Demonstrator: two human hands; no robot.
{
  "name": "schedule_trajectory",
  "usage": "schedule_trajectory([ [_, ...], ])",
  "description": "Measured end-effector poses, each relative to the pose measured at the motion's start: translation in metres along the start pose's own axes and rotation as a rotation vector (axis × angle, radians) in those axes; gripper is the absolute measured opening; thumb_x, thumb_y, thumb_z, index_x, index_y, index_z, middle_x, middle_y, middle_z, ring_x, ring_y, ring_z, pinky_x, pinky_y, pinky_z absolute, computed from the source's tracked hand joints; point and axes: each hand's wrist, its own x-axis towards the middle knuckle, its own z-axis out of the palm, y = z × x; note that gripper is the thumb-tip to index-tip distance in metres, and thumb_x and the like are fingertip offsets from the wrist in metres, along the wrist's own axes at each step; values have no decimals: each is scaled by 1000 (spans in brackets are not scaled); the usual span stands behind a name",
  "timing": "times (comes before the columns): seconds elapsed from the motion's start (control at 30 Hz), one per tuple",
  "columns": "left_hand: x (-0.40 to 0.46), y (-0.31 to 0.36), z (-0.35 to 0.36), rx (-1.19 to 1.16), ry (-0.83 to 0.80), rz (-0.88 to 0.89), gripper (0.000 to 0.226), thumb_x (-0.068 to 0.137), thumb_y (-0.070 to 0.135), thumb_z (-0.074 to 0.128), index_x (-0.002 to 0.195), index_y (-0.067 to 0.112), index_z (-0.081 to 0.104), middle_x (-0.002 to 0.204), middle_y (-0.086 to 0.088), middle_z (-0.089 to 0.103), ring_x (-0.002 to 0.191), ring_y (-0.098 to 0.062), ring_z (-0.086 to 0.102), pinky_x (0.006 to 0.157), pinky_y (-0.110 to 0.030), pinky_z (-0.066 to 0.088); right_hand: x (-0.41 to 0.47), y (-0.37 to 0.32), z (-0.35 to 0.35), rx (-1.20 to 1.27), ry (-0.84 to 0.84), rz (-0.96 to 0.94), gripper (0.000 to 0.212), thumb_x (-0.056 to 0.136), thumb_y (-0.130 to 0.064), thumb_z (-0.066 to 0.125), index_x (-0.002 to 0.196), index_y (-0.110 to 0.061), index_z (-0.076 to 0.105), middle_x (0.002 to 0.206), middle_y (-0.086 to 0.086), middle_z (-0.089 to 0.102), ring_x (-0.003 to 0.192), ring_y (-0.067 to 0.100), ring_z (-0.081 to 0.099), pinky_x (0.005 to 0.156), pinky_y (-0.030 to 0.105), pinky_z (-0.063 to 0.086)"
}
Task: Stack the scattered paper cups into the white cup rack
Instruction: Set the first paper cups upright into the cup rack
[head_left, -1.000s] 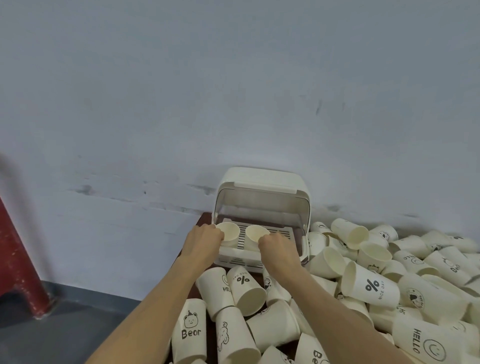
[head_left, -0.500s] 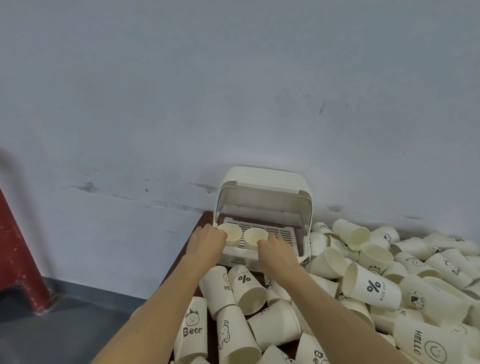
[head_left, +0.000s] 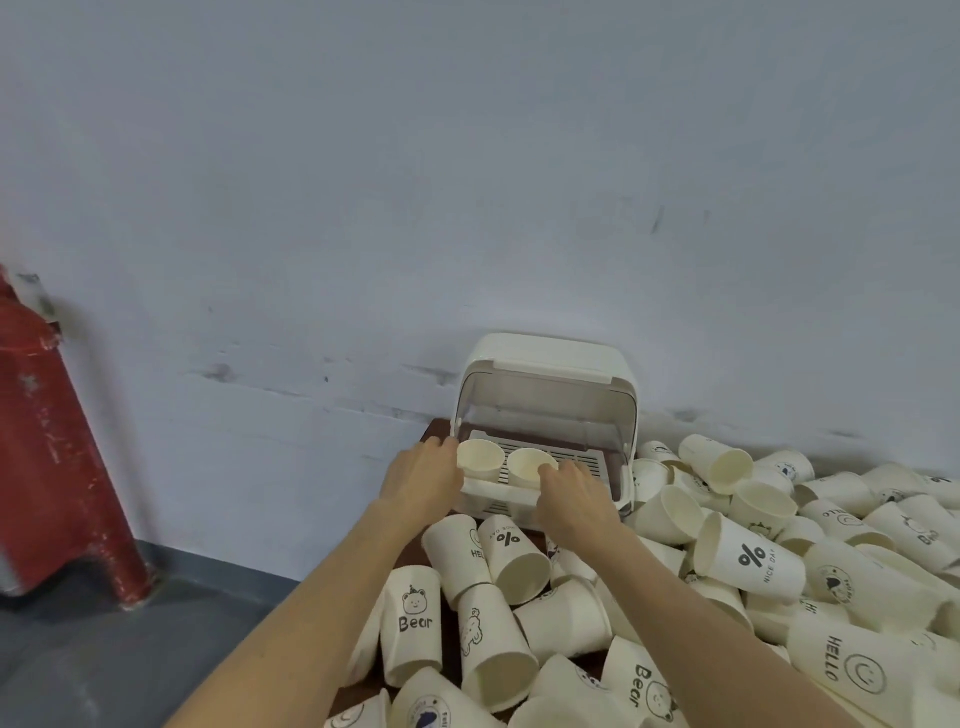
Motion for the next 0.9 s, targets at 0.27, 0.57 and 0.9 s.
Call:
schedule_trajectory([
  [0.27, -45, -6, -41, -98, 22, 3, 29, 97, 26, 41, 116, 13, 58, 114, -6, 59, 100, -27, 57, 84, -41, 48, -48, -6, -33, 40, 36, 4, 20, 91, -14, 46, 108, -7, 53, 113, 14, 55, 107, 32, 49, 78, 37, 42],
  [0.57, -111, 6, -71, -152, 23, 35, 32, 93, 17, 42, 120, 21, 59, 112, -3, 56, 100, -25, 57, 84, -37, 47, -112, -25, -56, 45, 117, -14, 18, 88, -9, 42, 98, -7, 56, 105, 12, 58, 97, 32, 53, 72, 38, 43],
  [0.9, -178, 14, -73, -108, -70, 78, 43, 89, 8, 43, 127, 25, 55, 116, 0, 51, 106, -21, 52, 82, -31, 44, -173, -48, -51, 65, 164, -60, 35, 85, -7, 42, 115, -12, 59, 105, 11, 57, 101, 32, 51, 71, 38, 42],
])
